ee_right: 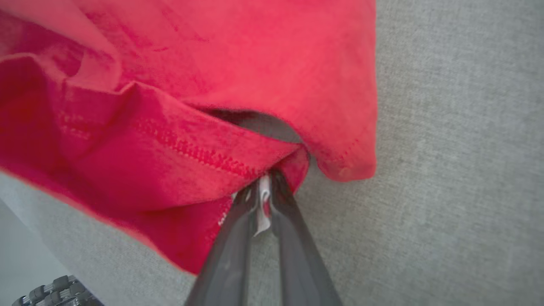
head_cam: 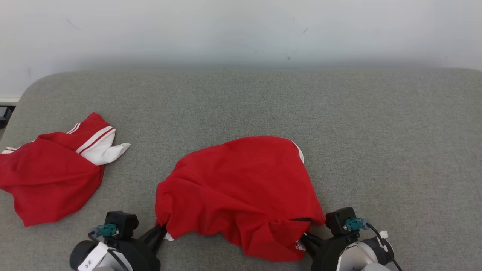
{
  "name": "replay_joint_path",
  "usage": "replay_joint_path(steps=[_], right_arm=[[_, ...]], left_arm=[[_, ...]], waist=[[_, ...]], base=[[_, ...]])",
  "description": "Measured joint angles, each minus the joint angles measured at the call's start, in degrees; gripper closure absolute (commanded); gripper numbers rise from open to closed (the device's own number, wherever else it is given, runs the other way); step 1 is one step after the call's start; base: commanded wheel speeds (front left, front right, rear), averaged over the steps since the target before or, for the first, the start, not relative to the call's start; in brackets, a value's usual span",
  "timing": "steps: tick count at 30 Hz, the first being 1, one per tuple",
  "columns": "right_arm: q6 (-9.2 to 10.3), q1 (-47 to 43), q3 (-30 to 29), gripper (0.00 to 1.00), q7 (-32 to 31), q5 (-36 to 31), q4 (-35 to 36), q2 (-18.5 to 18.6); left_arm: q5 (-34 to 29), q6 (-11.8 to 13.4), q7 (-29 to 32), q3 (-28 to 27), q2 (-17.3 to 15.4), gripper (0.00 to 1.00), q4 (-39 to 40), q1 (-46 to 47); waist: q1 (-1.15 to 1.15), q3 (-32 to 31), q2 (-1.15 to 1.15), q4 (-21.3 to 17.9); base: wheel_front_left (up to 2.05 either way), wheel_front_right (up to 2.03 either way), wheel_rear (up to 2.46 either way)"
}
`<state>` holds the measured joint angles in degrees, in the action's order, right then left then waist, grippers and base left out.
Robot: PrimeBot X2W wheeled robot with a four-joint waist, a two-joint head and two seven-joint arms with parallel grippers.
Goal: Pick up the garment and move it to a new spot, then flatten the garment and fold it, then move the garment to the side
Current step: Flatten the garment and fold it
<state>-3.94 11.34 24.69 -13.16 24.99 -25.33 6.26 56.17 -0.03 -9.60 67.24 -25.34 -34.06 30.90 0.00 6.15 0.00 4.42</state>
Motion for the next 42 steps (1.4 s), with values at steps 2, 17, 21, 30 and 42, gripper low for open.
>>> replay_joint_path(steps=[2, 17, 21, 30, 42], right_arm=[[-0.01, 0.12, -0.22, 1.00, 0.05, 0.00, -0.20, 0.05], [-0.54, -0.65, -7.34, 1.00, 3.91, 5.84, 3.94, 3.02], [-0.60, -2.24, -7.57, 1.00, 3.57, 6.02, 5.22, 4.19], [-2.00, 1.15, -3.67, 1.00, -3.87, 6.15, 5.92, 6.43], [-2.70, 44.78, -11.23, 1.00, -12.58, 13.46, 1.36, 3.60]], left_arm=[[-0.23, -0.07, 0.00, -0.04, -0.16, 1.00, -0.63, 0.01], [-1.35, 1.13, -1.40, -0.76, -2.31, 1.00, 1.26, 0.02], [-1.57, 1.46, -1.55, -0.14, -2.54, 1.00, 3.59, -0.60], [-1.05, -2.20, 0.13, -0.56, -4.27, 1.00, 8.79, 1.92], [6.98, -6.35, 4.92, -16.35, -5.70, 1.00, 5.42, 33.62]], waist=[[0.00, -0.04, 0.00, -0.09], [0.00, -1.55, 0.00, -0.04], [-0.01, -2.15, 0.00, -0.02], [-0.01, -0.81, 0.00, -0.51], [0.01, 5.63, 0.01, -3.04]], base=[[0.00, 0.00, 0.00], [0.00, 0.00, 0.00], [0.00, 0.00, 0.00], [0.00, 0.00, 0.00], [0.00, 0.00, 0.00]])
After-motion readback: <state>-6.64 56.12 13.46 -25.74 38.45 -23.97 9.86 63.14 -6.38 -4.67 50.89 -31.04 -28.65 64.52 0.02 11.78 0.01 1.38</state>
